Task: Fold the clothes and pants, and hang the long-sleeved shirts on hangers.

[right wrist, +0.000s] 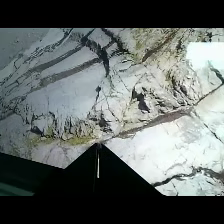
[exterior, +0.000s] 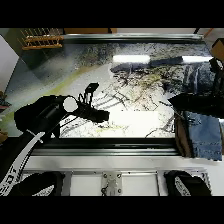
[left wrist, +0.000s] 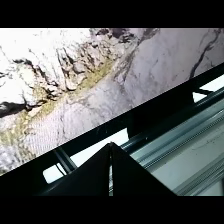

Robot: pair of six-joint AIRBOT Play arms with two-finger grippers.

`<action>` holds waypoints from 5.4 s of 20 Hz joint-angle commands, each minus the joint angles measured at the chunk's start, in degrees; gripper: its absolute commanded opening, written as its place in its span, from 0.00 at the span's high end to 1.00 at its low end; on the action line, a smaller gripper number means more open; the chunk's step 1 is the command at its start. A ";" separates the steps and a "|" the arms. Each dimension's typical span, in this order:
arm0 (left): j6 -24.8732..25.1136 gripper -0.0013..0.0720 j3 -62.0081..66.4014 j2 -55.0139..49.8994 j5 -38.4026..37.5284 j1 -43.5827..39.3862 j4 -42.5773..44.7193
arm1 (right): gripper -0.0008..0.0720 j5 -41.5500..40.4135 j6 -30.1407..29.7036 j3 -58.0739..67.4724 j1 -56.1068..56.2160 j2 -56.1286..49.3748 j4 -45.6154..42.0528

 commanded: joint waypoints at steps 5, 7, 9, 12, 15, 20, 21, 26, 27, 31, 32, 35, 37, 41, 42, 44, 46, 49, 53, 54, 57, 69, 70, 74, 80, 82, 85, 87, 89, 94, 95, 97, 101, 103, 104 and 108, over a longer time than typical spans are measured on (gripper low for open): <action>0.00 0.97 -0.09 -0.76 0.02 0.07 -0.39 | 0.96 0.04 0.02 -0.15 0.04 -0.26 0.02; 0.11 0.97 -0.04 -0.72 0.57 0.11 0.20 | 0.96 0.04 0.02 -0.15 0.04 -0.26 0.04; 2.91 0.00 4.98 -0.68 -3.87 4.20 9.62 | 0.96 0.04 0.02 -0.15 0.04 -0.26 0.04; 3.04 0.00 13.68 -0.70 -10.93 13.84 25.90 | 0.96 0.04 0.02 -0.15 0.04 -0.26 0.04; 3.15 0.00 16.57 -0.90 -9.09 25.42 37.48 | 0.96 0.04 0.02 -0.15 0.04 -0.26 0.04; 4.83 0.00 16.57 -8.50 -5.01 38.69 38.05 | 0.96 0.04 0.02 -0.15 0.04 -0.26 0.04; 5.57 0.00 16.57 -10.84 -5.09 39.71 38.01 | 0.96 0.04 0.02 -0.15 0.04 -0.26 0.02; 6.19 0.00 16.57 -21.44 -8.85 40.39 37.59 | 0.96 0.04 0.02 -0.15 0.04 -0.26 0.02; 6.16 0.00 16.57 -22.77 -9.97 40.41 37.66 | 0.96 0.02 0.02 -0.15 0.04 -0.26 0.02; 4.57 0.43 16.59 -24.76 -12.28 40.41 37.64 | 0.96 0.04 0.02 -0.15 0.04 -0.26 0.02; 3.91 0.76 16.59 -24.13 -12.28 40.39 37.27 | 0.96 0.04 0.02 -0.15 0.04 -0.26 0.02; 3.93 0.97 16.59 -18.71 -11.61 38.29 33.66 | 0.96 0.04 0.02 -0.15 0.04 -0.26 0.04; 3.96 0.97 16.59 -12.70 -11.08 33.59 29.20 | 0.96 0.04 0.02 -0.15 0.04 -0.26 0.02; 3.91 0.97 16.59 -3.13 -8.92 17.79 16.37 | 0.96 0.04 0.04 -0.15 0.04 -0.26 0.17; 3.85 0.97 16.59 -1.90 -6.64 12.63 14.69 | 0.96 0.00 0.04 -0.15 0.04 -0.26 1.01; 1.38 0.97 16.59 -1.31 -0.37 2.34 14.34 | 0.97 -0.02 0.04 -0.15 0.04 -0.26 2.36; -1.20 0.97 16.59 -2.71 7.30 -6.73 14.69 | 0.97 0.02 0.04 -0.15 0.04 -0.24 2.71; -2.16 0.97 16.65 -6.73 15.91 -15.50 14.80 | 0.97 0.04 0.02 -0.15 0.04 -0.24 2.80; -3.17 0.09 23.63 -9.16 10.73 -12.92 20.22 | 0.96 0.02 0.02 -0.15 -0.02 -0.24 2.58; -3.61 0.09 25.53 -9.14 8.15 -9.88 21.57 | 0.96 0.02 0.02 -0.15 -0.02 -0.26 2.58; -7.32 0.09 25.97 -9.16 1.86 2.91 22.10 | 0.96 0.02 0.00 -0.15 -0.02 -0.26 2.56; -1.46 0.25 3.32 -18.73 9.20 17.51 -1.99 | 0.96 -0.04 -0.02 -0.15 -0.02 -11.93 -2.82; -1.44 0.65 3.34 -18.93 9.75 17.33 -1.79 | 0.96 -0.04 0.00 -0.15 -0.02 -13.94 -4.52; -0.24 0.97 3.34 -16.94 9.84 18.51 -1.79 | 0.10 -0.85 0.04 -0.15 -0.02 -26.01 -7.96; 1.16 0.97 3.34 -14.73 9.51 18.47 -1.77 | 0.10 -10.29 -2.64 -0.15 0.42 -45.16 6.82; 1.16 0.97 3.34 -14.73 9.49 18.47 -1.79 | 0.10 -11.39 -5.33 -0.15 1.42 -48.04 12.46; 1.14 0.97 3.34 -14.73 9.55 18.47 -1.77 | 0.10 -13.16 -6.62 -0.15 4.26 -49.64 14.75; 1.14 0.97 3.34 -14.73 9.53 18.47 -1.79 | 0.10 -14.32 -6.64 -0.13 6.10 -49.66 14.78; 1.14 0.97 3.34 -14.73 9.29 18.47 -1.81 | 0.44 -15.04 -7.08 -0.13 7.30 -49.64 14.80; 1.09 0.97 6.67 -4.63 7.91 21.62 2.49 | 0.97 -10.47 -12.41 7.45 5.03 -42.53 14.97; 1.14 0.98 9.75 -0.55 5.95 22.47 3.87 | 0.97 -8.13 -12.61 12.00 4.15 -39.54 14.99; 1.16 0.97 17.05 8.50 1.40 22.88 5.64 | 0.97 -3.37 -12.39 22.27 3.23 -32.89 14.95; 0.85 0.97 21.16 23.61 -2.89 18.67 7.87 | 0.97 -3.48 -10.36 30.99 4.35 -20.57 14.69; -3.10 0.97 17.46 29.38 -5.01 14.36 11.02 | 0.97 -2.38 -7.04 30.95 5.35 -17.03 10.67; -5.62 0.97 14.78 31.43 -6.25 12.35 13.11 | 0.97 -1.36 -5.90 30.77 6.05 -16.13 7.89; -9.25 0.96 -0.92 37.03 -8.20 3.30 14.53 | 0.97 2.78 -4.33 25.31 9.25 -15.85 1.40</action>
